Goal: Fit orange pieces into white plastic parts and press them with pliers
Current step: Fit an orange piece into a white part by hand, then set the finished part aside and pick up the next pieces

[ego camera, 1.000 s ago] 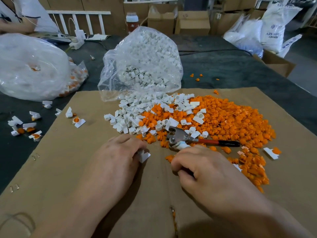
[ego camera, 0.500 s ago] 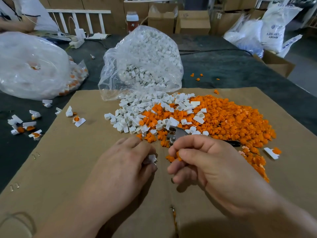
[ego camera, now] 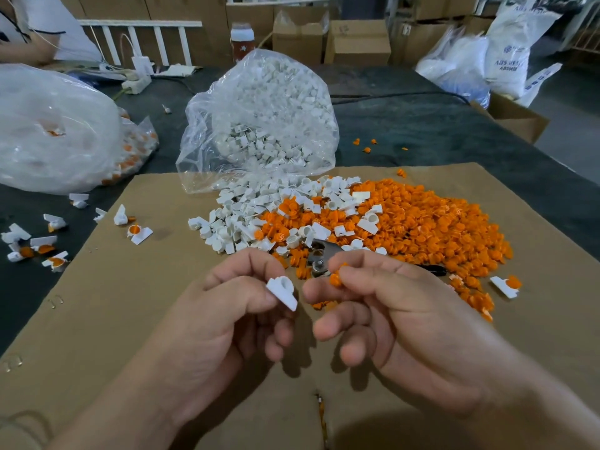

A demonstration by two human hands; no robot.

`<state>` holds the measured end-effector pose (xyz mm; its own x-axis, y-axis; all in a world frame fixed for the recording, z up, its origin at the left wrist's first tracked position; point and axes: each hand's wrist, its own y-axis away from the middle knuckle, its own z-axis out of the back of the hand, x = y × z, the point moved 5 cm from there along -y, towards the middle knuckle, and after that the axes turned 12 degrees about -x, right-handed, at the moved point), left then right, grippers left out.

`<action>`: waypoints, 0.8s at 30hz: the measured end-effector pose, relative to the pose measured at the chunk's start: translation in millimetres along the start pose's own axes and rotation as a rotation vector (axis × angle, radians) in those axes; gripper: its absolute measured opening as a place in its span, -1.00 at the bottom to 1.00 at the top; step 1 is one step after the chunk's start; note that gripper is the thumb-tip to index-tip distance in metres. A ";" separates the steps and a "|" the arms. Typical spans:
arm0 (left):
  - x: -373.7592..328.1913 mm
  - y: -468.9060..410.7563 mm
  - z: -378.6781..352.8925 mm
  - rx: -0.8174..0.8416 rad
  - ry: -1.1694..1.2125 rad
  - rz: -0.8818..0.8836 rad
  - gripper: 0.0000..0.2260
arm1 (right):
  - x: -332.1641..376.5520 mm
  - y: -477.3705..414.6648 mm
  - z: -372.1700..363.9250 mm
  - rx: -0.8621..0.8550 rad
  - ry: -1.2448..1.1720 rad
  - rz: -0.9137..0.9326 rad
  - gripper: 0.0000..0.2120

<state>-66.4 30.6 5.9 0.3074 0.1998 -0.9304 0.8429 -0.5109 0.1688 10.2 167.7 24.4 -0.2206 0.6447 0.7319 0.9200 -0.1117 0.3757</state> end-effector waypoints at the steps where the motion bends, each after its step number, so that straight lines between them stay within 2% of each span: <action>1: 0.7 0.2 -2.6 0.030 0.040 0.020 -0.81 | -0.5 0.4 -0.6 0.017 -0.015 -0.009 -0.73; 6: 0.3 2.7 -8.0 0.069 0.133 0.029 -0.82 | -0.2 -0.6 -0.7 0.022 -0.084 -0.003 -0.86; 10: -3.5 6.0 -10.9 0.089 0.119 0.001 -0.85 | -2.5 -1.5 -2.4 0.033 -0.093 -0.008 -0.89; 15: -7.2 8.2 -14.0 0.100 0.134 -0.012 -0.64 | -3.1 1.2 -5.7 0.099 -0.098 -0.038 -0.88; 21: -9.3 10.5 -17.6 0.148 0.141 -0.009 -0.65 | -2.6 4.3 -7.3 0.182 -0.120 -0.071 -0.85; 24: -8.0 10.3 -17.5 0.148 0.138 0.006 -0.66 | -1.5 2.5 -4.7 0.130 -0.040 0.057 -0.84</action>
<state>-52.4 38.4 20.8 0.3783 0.3043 -0.8742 0.7698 -0.6280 0.1146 11.3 162.9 26.9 -0.1563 0.6702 0.7256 0.9654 -0.0515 0.2556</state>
